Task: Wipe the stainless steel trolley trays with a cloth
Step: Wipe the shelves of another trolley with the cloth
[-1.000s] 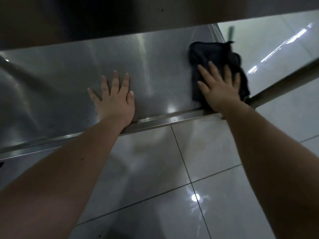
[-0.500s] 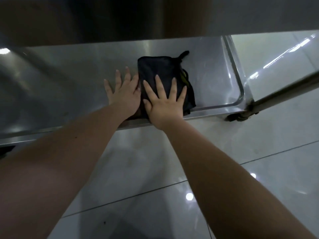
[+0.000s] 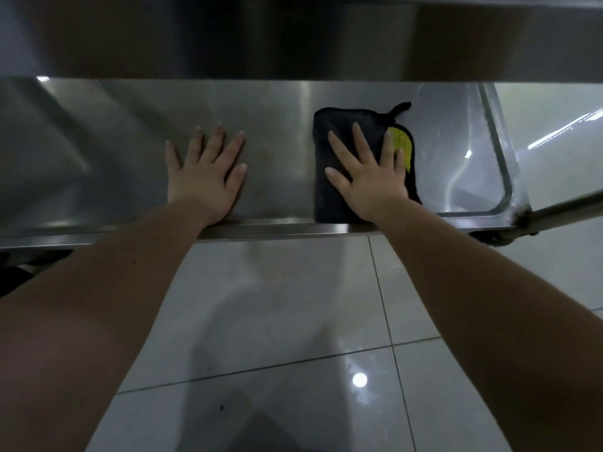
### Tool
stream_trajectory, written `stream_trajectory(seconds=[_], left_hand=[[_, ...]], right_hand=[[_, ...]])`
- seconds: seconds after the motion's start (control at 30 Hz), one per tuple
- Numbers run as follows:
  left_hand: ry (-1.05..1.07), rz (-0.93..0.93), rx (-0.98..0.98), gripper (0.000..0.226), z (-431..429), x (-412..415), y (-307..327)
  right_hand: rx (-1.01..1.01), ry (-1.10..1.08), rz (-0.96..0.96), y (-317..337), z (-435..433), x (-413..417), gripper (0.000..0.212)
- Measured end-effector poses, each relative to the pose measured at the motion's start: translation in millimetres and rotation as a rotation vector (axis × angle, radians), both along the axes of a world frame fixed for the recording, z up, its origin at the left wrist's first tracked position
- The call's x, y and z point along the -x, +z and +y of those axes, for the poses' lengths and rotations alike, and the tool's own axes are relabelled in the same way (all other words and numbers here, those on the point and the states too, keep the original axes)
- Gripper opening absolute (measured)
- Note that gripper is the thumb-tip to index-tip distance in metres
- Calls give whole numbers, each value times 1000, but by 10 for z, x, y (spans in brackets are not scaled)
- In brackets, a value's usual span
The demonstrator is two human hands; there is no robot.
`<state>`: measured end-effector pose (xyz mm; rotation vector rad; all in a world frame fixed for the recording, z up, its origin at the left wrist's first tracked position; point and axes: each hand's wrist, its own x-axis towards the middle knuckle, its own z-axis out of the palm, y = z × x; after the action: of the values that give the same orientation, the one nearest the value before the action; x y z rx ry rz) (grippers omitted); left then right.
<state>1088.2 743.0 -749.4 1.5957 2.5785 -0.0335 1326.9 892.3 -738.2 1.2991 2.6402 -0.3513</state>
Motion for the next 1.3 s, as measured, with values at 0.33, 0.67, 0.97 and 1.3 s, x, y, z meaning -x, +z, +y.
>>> stream_trajectory(seconds=[0.33, 0.67, 0.97, 1.3], left_hand=[[-4, 3, -50, 59, 2, 17, -66], [57, -4, -108, 57, -92, 87, -75], [65, -3, -95, 55, -68, 70, -115], [69, -3, -64, 59, -121, 65, -103]], right_hand=[[-82, -600, -45, -47, 495, -230, 60], [-43, 76, 86, -30, -347, 1569, 56], [-42, -516, -25, -34, 836, -266, 60], [-95, 101, 69, -44, -530, 1597, 54]])
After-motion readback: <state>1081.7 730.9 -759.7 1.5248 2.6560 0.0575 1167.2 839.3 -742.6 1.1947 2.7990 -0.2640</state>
